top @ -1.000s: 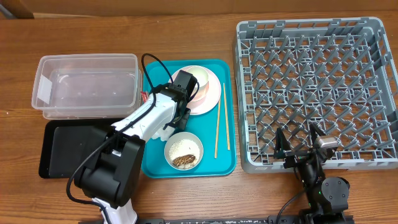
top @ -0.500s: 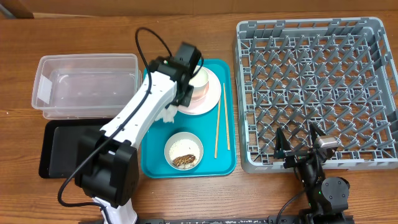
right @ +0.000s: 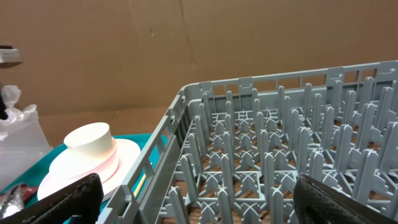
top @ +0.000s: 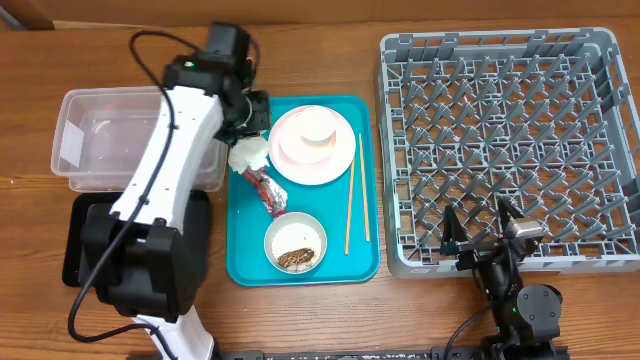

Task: Sort waste into correct bins and load items into the dishwasher
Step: 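Carry the tissue left and release it into the clear bin, then reach the left gripper back and grasp the red snack wrapper, then carry the red wrapper into the clear bin and release it, then grasp the rim of the white rice bowl with the left gripper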

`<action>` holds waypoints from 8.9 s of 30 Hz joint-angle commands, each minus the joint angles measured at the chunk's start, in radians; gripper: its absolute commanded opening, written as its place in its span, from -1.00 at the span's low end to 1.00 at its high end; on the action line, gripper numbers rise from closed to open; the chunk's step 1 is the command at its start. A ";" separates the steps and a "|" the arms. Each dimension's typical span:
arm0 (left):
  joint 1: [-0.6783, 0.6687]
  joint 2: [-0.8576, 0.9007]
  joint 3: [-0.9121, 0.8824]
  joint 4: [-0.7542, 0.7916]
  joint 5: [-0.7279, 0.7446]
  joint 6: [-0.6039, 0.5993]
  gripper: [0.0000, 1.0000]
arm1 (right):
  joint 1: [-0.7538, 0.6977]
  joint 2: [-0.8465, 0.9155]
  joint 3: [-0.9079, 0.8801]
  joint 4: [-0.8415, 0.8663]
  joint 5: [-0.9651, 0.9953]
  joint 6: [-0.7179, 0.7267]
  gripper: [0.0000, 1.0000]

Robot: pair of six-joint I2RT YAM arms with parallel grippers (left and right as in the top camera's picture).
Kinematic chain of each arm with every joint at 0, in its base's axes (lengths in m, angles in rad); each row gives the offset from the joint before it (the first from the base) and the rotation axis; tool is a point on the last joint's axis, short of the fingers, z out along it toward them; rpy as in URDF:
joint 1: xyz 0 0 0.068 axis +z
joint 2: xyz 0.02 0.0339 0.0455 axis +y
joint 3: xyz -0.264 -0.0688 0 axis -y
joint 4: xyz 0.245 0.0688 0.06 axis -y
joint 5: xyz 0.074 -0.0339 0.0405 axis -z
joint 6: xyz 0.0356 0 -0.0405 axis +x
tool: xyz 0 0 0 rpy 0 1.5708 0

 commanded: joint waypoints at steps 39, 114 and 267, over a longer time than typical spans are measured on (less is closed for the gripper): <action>0.305 0.013 -0.205 0.339 -0.495 -0.023 -0.74 | 0.006 -0.008 -0.010 0.006 0.006 -0.006 1.00; -0.144 0.041 -0.329 -0.066 -0.116 -0.373 0.18 | 0.006 -0.008 -0.010 0.006 0.006 -0.007 1.00; -0.620 -0.138 -0.529 0.144 -0.178 -0.383 -0.42 | 0.006 -0.008 -0.010 0.006 0.006 -0.006 1.00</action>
